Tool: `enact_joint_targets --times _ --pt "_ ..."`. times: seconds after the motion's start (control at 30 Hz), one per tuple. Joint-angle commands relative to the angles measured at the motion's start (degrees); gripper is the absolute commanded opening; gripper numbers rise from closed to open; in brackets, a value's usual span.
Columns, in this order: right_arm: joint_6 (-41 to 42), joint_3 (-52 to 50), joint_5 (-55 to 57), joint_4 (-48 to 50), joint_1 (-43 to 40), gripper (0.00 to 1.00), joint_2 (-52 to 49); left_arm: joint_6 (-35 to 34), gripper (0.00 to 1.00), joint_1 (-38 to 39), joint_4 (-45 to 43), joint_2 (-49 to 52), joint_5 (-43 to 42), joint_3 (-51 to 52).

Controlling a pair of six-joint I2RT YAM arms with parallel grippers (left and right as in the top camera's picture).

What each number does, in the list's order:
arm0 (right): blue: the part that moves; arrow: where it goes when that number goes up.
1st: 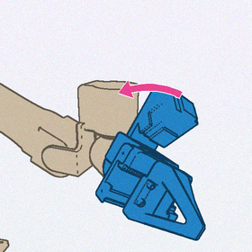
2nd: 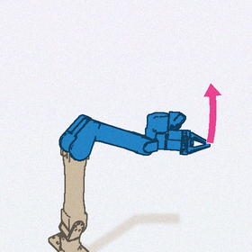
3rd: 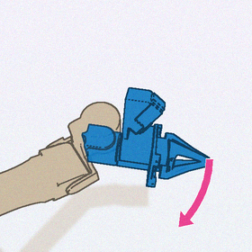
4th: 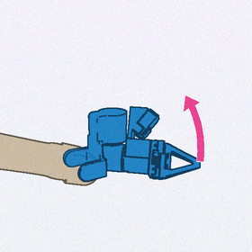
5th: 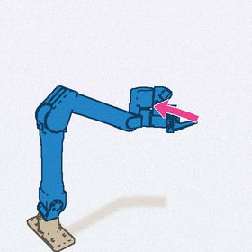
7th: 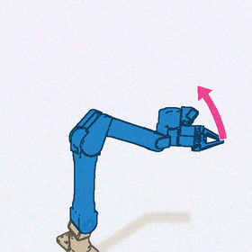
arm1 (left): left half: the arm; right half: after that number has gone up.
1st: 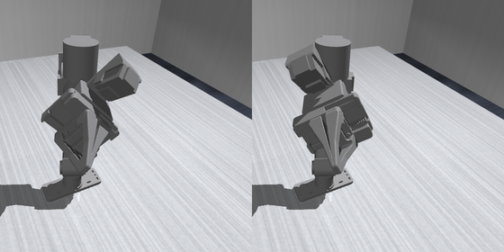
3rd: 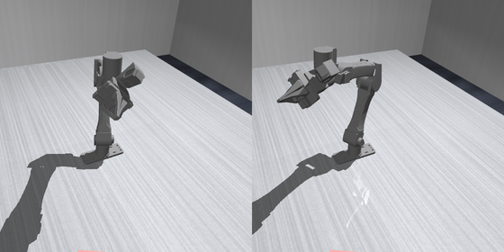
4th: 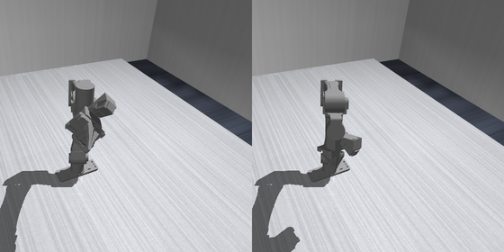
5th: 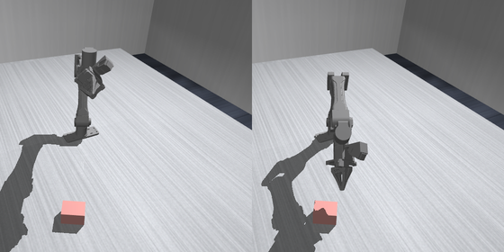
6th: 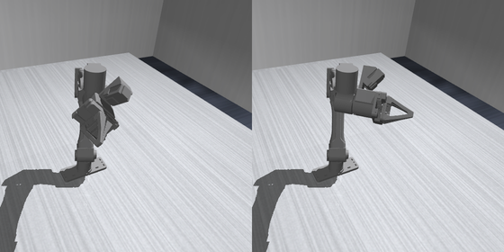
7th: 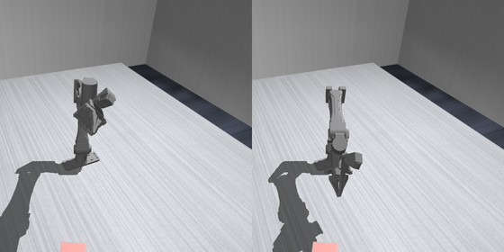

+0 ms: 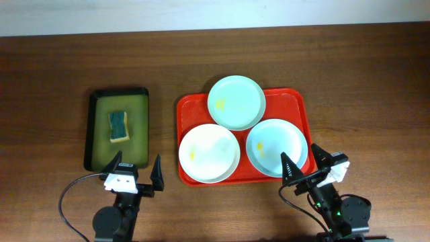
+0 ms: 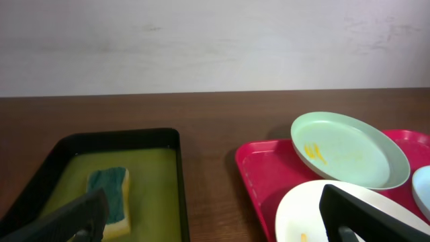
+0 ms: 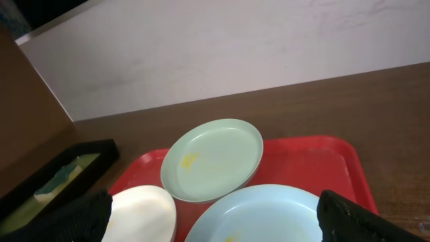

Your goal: Clean dirty plates on tray and stack at the side

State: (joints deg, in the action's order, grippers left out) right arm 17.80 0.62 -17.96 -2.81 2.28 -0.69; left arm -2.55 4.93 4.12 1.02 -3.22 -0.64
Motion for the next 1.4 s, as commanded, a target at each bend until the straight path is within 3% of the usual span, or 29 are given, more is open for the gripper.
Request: enact_joint_targets --times 0.0,0.43,0.5,0.6,0.67,0.87,0.93,1.03,1.17,1.3,1.37 --pt "0.1 -0.2 -1.3 -0.4 -0.1 0.99 0.5 0.9 0.99 0.3 0.2 0.3 -1.4 0.1" --pt "0.1 -0.2 -1.3 -0.4 -0.1 0.99 0.5 0.9 0.99 0.3 0.2 0.3 -1.4 0.1" --pt "0.1 -0.2 -1.3 -0.4 -0.1 0.99 0.5 -0.6 0.99 0.3 -3.1 0.3 -4.0 0.1" --pt "0.1 -0.2 -1.3 -0.4 -0.1 0.99 0.5 -9.9 0.99 0.3 -10.4 0.3 -23.6 0.1" --pt "0.1 -0.2 -1.3 -0.4 -0.1 0.99 0.5 -11.4 0.99 0.3 -16.5 0.3 -31.8 0.1" --pt "0.1 -0.2 -1.3 -0.4 -0.1 0.99 0.5 -11.4 0.99 0.3 -33.8 0.3 -32.6 0.0" --pt "0.1 -0.2 -1.3 -0.4 -0.1 0.99 0.5 -11.4 0.99 0.3 -35.8 0.3 -31.5 -0.4" --pt "0.1 -0.2 -1.3 -0.4 -0.1 0.99 0.5 -11.4 0.99 0.3 -29.6 0.7 -27.5 -3.3" --pt "0.1 -0.2 -1.3 -0.4 -0.1 0.98 0.5 -10.0 0.99 0.3 -3.1 6.9 -16.6 -16.8" --pt "0.1 -0.2 -1.3 -0.4 -0.1 0.99 0.5 0.4 0.99 0.3 14.3 19.4 -17.0 -31.7" --pt "0.1 -0.2 -1.3 -0.4 -0.1 0.98 0.5 1.2 0.99 0.3 18.9 25.2 -17.6 -38.1"
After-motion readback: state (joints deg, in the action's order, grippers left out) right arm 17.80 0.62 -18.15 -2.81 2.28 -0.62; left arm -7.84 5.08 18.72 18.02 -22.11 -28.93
